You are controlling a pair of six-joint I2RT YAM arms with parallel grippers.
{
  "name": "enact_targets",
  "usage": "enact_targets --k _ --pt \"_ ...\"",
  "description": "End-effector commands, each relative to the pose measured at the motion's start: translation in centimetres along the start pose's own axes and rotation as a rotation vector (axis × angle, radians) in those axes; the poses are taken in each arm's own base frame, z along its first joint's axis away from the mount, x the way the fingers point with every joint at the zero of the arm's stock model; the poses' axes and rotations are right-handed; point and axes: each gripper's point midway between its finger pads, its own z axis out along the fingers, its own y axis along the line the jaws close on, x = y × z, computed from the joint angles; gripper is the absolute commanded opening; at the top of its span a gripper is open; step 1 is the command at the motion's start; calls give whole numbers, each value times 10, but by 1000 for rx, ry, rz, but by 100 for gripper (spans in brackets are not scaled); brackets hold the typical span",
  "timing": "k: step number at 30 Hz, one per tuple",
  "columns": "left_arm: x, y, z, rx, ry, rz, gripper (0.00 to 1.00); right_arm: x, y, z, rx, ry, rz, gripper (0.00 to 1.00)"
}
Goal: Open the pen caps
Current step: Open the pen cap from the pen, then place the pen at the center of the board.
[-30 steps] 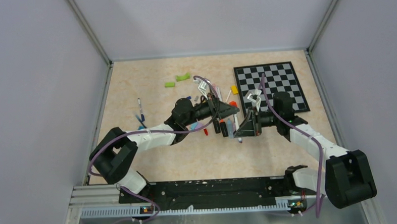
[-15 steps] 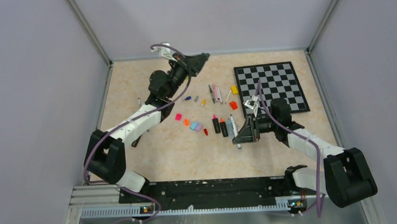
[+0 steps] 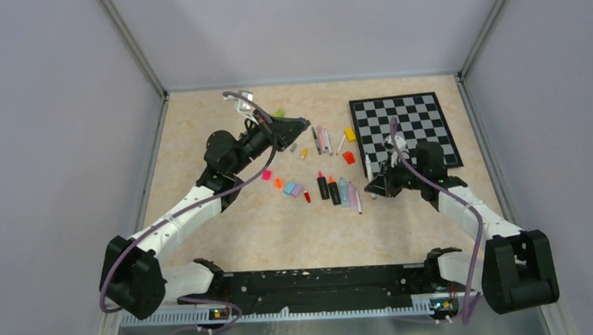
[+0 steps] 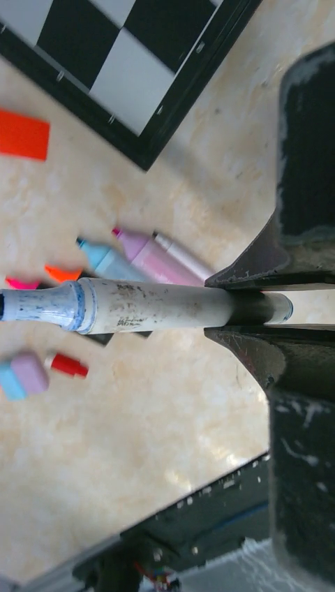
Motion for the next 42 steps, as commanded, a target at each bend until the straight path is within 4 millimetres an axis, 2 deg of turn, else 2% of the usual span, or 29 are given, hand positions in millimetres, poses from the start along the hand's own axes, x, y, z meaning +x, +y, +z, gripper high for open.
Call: enact_targets --k 1,8,11,14,24,29,34,39,42 --pt "70 9 -41 -38 250 -58 0 3 -41 -4 183 58 -65 2" --pt "160 44 -77 -280 447 -91 0 22 -55 16 134 206 51 5" --pt "187 57 -88 -384 516 -93 0 34 -61 19 125 282 92 4" --pt "202 66 -93 -435 530 -101 0 41 -63 22 123 313 122 7" --pt "229 97 -99 -566 588 -101 0 55 -65 26 113 385 211 17" --pt "232 106 -97 -593 606 -71 0 53 -65 26 113 386 218 23" --pt "232 116 -90 -623 620 -30 0 52 -63 25 108 386 221 25" --pt "241 124 -88 -660 674 -22 1 48 -61 23 97 389 197 27" --pt "243 138 -91 -757 701 -8 2 42 -61 20 91 387 170 30"
